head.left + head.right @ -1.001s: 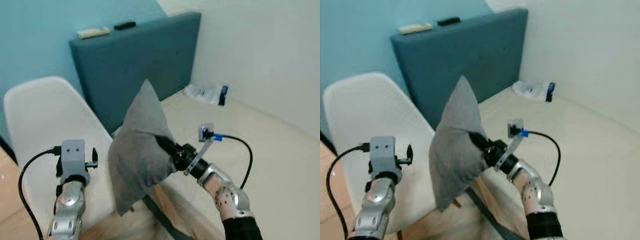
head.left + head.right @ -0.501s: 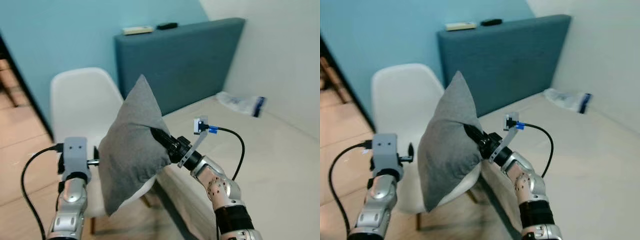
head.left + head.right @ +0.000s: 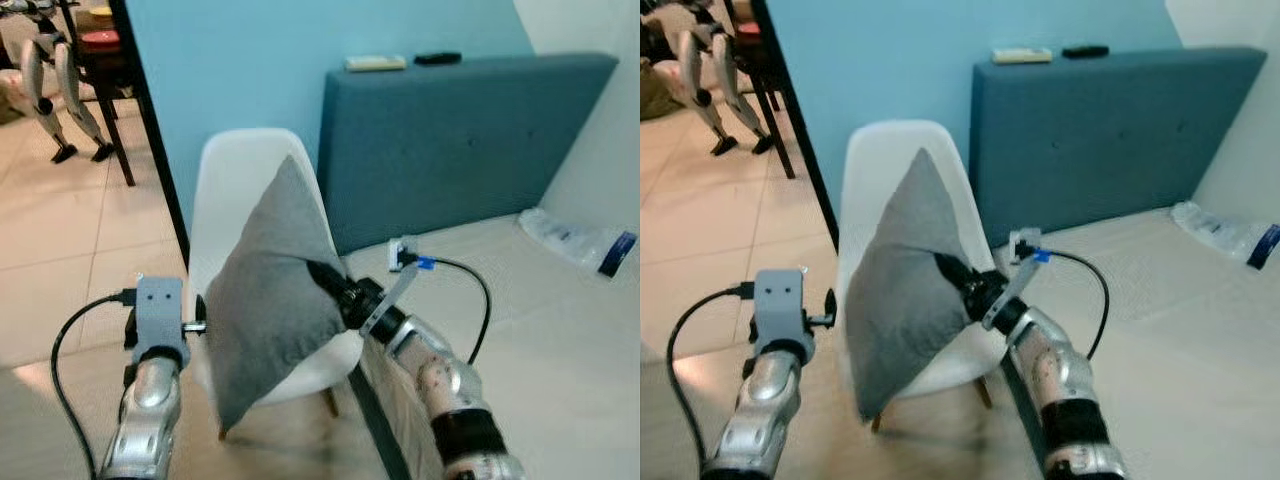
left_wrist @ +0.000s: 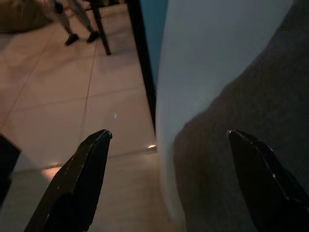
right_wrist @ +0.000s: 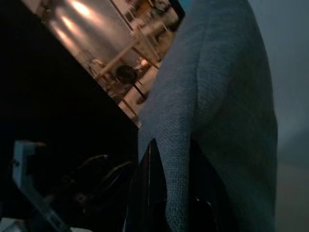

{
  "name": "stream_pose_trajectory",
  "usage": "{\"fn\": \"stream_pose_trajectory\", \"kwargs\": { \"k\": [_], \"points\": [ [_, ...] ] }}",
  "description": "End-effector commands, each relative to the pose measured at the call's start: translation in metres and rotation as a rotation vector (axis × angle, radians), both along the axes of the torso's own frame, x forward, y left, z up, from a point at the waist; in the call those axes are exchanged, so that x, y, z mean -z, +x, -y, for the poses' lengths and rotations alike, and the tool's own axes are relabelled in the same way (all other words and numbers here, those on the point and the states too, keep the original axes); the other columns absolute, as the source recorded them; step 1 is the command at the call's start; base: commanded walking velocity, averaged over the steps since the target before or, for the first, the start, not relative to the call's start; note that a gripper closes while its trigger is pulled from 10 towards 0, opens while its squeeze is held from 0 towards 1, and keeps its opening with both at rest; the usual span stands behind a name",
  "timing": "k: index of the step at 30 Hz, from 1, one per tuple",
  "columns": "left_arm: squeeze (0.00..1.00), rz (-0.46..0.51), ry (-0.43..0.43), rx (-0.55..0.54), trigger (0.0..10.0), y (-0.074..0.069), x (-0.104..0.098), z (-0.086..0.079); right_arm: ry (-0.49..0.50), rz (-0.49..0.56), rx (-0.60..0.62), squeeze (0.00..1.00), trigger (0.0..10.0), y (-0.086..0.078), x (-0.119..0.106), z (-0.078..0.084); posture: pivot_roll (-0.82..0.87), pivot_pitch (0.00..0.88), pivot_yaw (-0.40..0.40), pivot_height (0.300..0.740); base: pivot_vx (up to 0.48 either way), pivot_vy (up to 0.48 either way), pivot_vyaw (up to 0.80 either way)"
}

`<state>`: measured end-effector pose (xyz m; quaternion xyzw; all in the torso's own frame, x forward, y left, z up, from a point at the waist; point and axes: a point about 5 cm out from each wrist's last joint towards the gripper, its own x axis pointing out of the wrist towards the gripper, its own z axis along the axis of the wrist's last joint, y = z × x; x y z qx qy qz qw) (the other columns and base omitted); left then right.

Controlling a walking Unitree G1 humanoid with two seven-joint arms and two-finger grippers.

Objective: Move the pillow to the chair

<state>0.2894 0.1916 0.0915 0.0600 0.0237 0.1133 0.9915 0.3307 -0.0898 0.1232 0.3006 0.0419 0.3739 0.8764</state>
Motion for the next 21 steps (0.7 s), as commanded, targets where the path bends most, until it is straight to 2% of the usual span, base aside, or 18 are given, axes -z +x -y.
{"fn": "stream_pose_trajectory", "kwargs": {
  "k": [1,6,8,16,17,21],
  "points": [
    [0.00,-0.023,0.006,0.014,10.0,-0.0011,0.0028,0.0034,0.016,0.058,0.026,0.00,10.0,0.0023,-0.0094,0.0058,0.05,0.047,-0.049,0.740,0.000,-0.469,0.00],
    [0.00,-0.035,-0.002,-0.002,10.0,-0.0014,0.0040,0.0029,0.016,0.061,0.011,0.00,10.0,-0.0006,-0.0089,0.0058,0.05,0.052,-0.048,0.740,0.000,-0.421,0.00],
    [0.00,-0.026,-0.035,-0.010,10.0,-0.0006,0.0039,0.0031,0.016,0.059,0.009,0.00,10.0,-0.0016,-0.0080,0.0065,0.05,0.052,-0.048,0.740,0.000,0.000,0.00],
    [0.00,-0.015,-0.073,-0.017,10.0,0.0019,0.0036,0.0034,0.014,0.060,0.005,0.00,10.0,-0.0022,-0.0059,0.0048,0.04,0.052,-0.046,0.740,0.000,0.000,0.00],
    [0.00,-0.014,-0.073,-0.018,10.0,0.0021,0.0032,0.0032,-0.022,0.073,0.004,0.00,10.0,-0.0029,-0.0051,0.0034,0.04,0.052,-0.046,0.740,0.000,0.000,0.00],
    [0.00,-0.015,-0.067,-0.019,10.0,0.0025,0.0024,0.0029,-0.054,0.100,-0.025,0.00,10.0,-0.0065,-0.0044,-0.0018,0.04,0.052,-0.045,0.740,0.000,0.000,0.19]
  ]
}}
